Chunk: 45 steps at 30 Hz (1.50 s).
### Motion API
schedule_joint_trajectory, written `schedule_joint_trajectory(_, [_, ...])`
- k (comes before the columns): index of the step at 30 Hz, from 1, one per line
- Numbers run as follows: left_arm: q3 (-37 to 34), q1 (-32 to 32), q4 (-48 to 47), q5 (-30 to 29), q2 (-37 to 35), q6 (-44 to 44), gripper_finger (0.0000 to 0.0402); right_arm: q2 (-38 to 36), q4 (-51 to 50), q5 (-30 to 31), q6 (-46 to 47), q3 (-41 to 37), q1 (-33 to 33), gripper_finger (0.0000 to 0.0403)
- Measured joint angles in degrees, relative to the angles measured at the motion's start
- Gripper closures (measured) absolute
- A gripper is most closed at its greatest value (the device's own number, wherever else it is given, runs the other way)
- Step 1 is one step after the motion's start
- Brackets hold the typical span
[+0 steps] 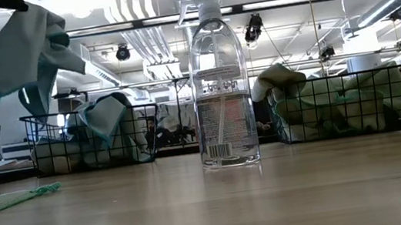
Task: Sort microfiber towel by color & place in baskets
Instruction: Put the blue towel into the left wire basket
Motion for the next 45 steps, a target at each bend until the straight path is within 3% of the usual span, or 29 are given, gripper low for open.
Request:
schedule_joint_trajectory(6, [0.0,0.0,-0.05,-7.96,-0.77,-2.5,0.0248,0.0,0.0,0.14,-0.34,0.0,-0.63,0.0268])
schedule_joint_trajectory(13, [0.02,0.0,0.09,-7.56,-1.68,-3.18,0.0248,0.0,0.0,0.17,-1.14,0.0,-0.79,0.0268])
schedule_joint_trajectory(18, [0.02,-0.02,0.47,-3.61,-1.68,-5.6,0.0248,0.0,-0.02,0.16,-1.47,0.0,-0.79,0.0268])
schedule_joint_trajectory(28, [-0.11,0.0,19.25,-3.11,-0.03,5.21,0.0248,0.0,0.0,0.1,-1.87,0.0,-0.79,0.0268])
schedule_joint_trajectory(33, [-0.11,0.0,21.54,-4.26,1.04,3.98,0.0248,0.0,0.0,0.06,-1.99,0.0,-0.74,0.0268])
schedule_joint_trajectory(37, [-0.11,0.0,24.58,-4.11,3.54,1.72,0.0248,0.0,0.0,0.02,-2.08,0.0,-0.74,0.0268])
schedule_joint_trajectory(45, [0.03,2.42,29.08,-4.71,11.34,5.65,0.0248,0.0,0.02,-0.03,-2.49,0.0,-0.74,0.0268])
